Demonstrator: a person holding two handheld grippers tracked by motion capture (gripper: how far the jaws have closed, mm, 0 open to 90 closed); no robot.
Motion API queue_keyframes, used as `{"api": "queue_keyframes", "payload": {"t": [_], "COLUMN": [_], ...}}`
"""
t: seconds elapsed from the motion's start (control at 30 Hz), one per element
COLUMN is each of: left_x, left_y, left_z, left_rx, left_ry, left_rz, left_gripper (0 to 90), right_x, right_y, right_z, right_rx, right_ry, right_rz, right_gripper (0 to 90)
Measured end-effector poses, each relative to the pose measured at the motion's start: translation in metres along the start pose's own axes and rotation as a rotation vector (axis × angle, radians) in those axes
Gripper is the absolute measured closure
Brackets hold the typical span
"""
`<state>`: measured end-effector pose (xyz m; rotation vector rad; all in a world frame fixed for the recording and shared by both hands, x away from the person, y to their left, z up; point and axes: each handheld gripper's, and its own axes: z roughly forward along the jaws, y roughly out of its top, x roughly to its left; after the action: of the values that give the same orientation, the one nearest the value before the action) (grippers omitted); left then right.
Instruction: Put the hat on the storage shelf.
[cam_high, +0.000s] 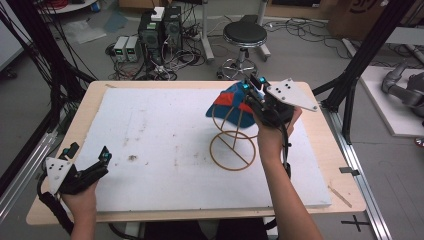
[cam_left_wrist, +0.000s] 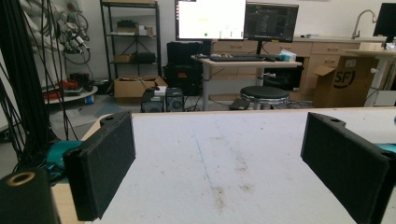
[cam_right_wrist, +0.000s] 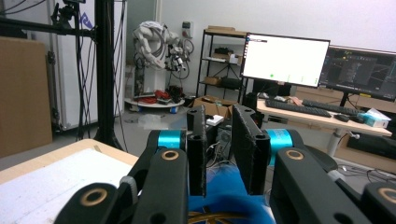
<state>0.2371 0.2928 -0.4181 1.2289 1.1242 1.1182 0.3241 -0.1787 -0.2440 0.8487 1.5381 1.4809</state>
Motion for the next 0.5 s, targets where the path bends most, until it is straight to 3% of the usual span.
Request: {"api": "queue_keyframes", "payload": {"t": [0.5], "left_x": [-0.0004], "left_y": [-0.0002], "left_z": [0.0001], "left_rx": [0.001], "left_ry": [0.0], "left_rz": [0.0], "left_gripper": [10.3], "right_x": [-0.0089], "right_y": [0.0045], "right_z": [-0.0088], "right_rx": [-0.03], "right_ry": [-0.025], "right_rz": [0.019], "right_gripper": [68.3]}}
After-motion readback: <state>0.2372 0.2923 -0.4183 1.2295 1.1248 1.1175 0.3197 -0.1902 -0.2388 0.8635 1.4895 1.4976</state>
